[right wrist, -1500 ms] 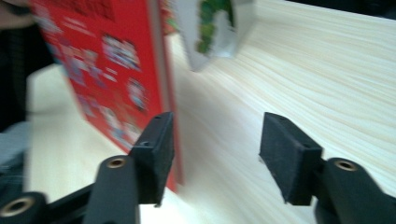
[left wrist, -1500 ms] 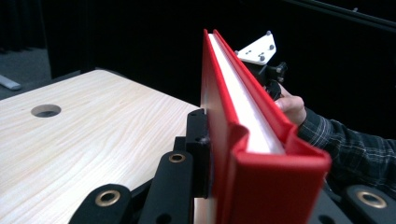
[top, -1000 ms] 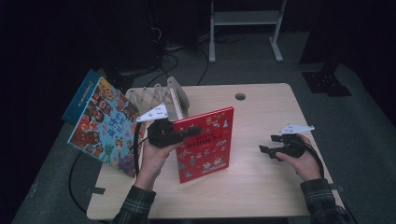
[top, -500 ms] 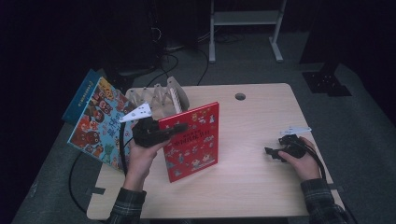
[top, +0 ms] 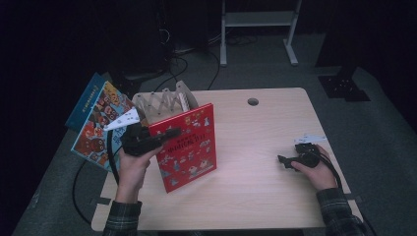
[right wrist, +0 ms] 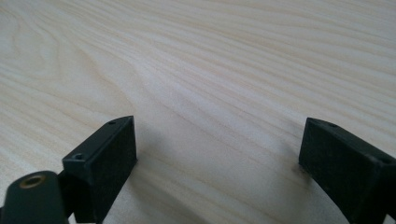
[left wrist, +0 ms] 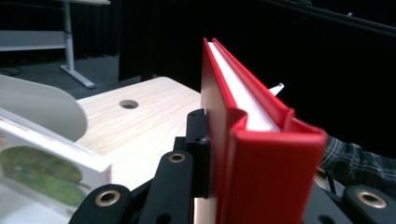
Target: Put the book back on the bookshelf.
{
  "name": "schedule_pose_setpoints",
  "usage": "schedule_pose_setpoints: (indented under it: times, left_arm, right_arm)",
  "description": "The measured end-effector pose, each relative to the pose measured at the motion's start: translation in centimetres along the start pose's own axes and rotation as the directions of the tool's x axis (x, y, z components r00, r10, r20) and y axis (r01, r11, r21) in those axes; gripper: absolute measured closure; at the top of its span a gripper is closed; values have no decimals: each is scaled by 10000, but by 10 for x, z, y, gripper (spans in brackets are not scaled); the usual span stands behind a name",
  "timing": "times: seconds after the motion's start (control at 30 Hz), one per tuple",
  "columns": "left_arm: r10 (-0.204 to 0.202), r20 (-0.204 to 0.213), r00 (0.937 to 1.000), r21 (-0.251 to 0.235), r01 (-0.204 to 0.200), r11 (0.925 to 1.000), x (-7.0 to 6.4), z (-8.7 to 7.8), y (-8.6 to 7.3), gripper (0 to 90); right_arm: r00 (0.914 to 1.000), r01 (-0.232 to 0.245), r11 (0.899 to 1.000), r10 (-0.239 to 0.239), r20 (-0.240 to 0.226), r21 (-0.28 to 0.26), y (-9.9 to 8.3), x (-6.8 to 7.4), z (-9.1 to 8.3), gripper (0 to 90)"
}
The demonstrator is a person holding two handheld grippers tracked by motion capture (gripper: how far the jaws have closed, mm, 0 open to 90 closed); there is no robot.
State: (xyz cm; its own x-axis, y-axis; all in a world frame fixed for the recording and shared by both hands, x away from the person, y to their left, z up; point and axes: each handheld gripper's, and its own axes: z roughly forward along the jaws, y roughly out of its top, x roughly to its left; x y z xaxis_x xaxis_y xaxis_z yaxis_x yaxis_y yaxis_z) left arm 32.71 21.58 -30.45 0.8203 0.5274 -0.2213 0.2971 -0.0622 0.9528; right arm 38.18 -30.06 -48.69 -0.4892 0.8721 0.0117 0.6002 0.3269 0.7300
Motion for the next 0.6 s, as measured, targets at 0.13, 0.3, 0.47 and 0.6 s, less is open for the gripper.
schedule_pose_setpoints:
  times: [0.13, 0.3, 0.47, 0.6]
  left_arm:
    - [-71, -171, 9998, -101, 69, 9999, 4, -11, 0, 796]
    - [-113, -349, 9993, -261, 104, 9996, 7, -25, 2, 796]
    - [-184, -671, 9976, -466, 153, 9988, 11, -42, 2, 796]
    - [-272, -781, 9966, -611, 225, 9979, 14, -53, 3, 796]
  right_arm:
    - [10000, -5, 10000, 5, 2, -1, 0, 0, 0, 100]
    - [10000, -23, 10000, 23, 10, -6, 0, 0, 0, 100]
    - [10000, -23, 10000, 23, 15, -5, 0, 0, 0, 100]
    - [9999, -125, 9999, 125, 113, -6, 0, -1, 0, 100]
